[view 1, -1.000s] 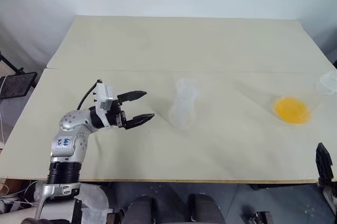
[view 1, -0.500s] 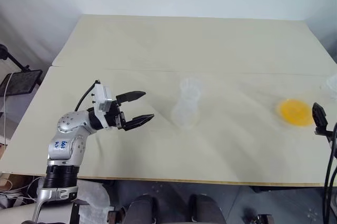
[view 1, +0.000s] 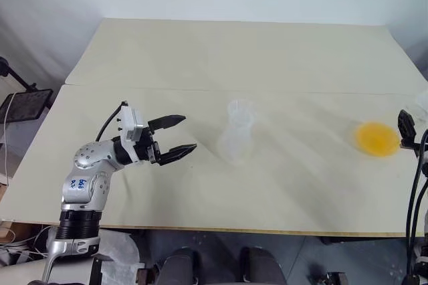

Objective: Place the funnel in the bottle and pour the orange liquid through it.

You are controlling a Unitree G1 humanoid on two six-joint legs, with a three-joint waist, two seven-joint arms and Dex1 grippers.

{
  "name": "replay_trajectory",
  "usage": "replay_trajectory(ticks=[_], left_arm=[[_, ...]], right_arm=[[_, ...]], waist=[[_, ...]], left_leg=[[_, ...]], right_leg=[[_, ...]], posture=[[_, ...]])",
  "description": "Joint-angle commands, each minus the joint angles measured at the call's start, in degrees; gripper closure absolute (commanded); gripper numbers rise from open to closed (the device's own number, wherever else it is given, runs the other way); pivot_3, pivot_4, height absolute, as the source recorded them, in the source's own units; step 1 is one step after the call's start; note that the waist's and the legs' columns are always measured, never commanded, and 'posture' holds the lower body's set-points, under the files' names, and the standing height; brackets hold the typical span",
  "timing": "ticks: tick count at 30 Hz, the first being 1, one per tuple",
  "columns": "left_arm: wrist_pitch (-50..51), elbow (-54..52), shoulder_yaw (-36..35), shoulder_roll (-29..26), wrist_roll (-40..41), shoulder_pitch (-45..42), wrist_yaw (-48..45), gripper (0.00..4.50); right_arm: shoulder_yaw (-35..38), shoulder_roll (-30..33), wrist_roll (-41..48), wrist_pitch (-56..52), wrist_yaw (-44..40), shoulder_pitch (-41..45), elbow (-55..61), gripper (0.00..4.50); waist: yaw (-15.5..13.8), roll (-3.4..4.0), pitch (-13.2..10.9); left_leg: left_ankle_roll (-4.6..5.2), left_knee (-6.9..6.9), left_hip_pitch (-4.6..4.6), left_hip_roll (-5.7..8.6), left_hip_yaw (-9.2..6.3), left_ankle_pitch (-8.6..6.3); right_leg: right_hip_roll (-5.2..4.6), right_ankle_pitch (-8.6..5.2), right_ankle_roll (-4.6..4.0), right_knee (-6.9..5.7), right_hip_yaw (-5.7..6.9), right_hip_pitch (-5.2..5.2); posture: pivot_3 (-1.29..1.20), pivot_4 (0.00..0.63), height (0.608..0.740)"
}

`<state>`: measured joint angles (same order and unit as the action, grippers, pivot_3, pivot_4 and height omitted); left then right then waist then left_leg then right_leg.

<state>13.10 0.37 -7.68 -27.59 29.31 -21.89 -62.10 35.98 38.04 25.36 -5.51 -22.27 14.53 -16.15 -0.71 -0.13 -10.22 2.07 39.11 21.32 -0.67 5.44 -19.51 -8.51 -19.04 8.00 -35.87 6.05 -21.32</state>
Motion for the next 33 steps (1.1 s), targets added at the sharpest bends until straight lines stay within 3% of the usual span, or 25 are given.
replay_trajectory(ticks=[1, 11, 18, 24, 33], left_arm=[[-0.77, -1.88, 0.0, 0.04, 1.13, -0.79, 0.13, 0.06], [-1.2, -1.57, 0.38, 0.48, 0.89, -1.18, 0.16, 0.06], [-2.09, -0.73, 0.6, 0.96, 0.56, -1.61, 0.38, 0.0], [-2.65, -0.02, 0.75, 1.08, 0.52, -1.96, 0.45, 0.0], [-2.58, 1.27, 0.42, 1.21, 0.81, -2.52, 0.62, 0.0]], right_arm=[[1.43, 1.38, 0.95, 0.73, -0.01, 1.87, 0.2, 0.0], [0.37, 0.6, 0.31, 1.65, -1.07, 3.87, -0.52, 0.0], [0.49, 0.33, 0.42, 2.96, -1.22, 4.18, -1.02, 1.77], [-1.18, 0.24, 1.92, 0.52, -2.23, 4.78, 4.21, 1.77], [-18.88, 4.79, -10.7, -9.07, -0.24, 5.15, 29.65, 1.77]], waist=[[0.06, 0.0, 0.0], [0.15, 0.0, 0.0], [0.57, 0.0, 0.0], [0.85, 0.0, 0.0], [0.86, 0.1, -0.06]], left_leg=[[0.0, 0.0, 0.0, -0.01, -0.01, 0.0], [0.0, 0.0, 0.01, -0.01, -0.02, 0.0], [0.0, -0.01, 0.02, -0.01, -0.04, 0.0], [0.0, -0.02, 0.02, -0.02, -0.04, 0.0], [-0.04, -0.06, 0.09, -0.07, -0.06, 0.0]], right_leg=[[0.0, 0.0, 0.0, 0.0, 0.01, 0.0], [0.0, 0.0, 0.0, 0.0, 0.02, 0.0], [0.0, 0.0, 0.0, 0.0, 0.04, 0.0], [0.01, 0.0, 0.0, 0.01, 0.04, 0.0], [0.03, 0.0, 0.0, 0.0, 0.07, -0.12]], posture=[[0.0, 0.15, 0.74], [0.0, 0.15, 0.74], [0.0, 0.15, 0.74], [0.0, 0.15, 0.74], [0.0, 0.15, 0.74]])
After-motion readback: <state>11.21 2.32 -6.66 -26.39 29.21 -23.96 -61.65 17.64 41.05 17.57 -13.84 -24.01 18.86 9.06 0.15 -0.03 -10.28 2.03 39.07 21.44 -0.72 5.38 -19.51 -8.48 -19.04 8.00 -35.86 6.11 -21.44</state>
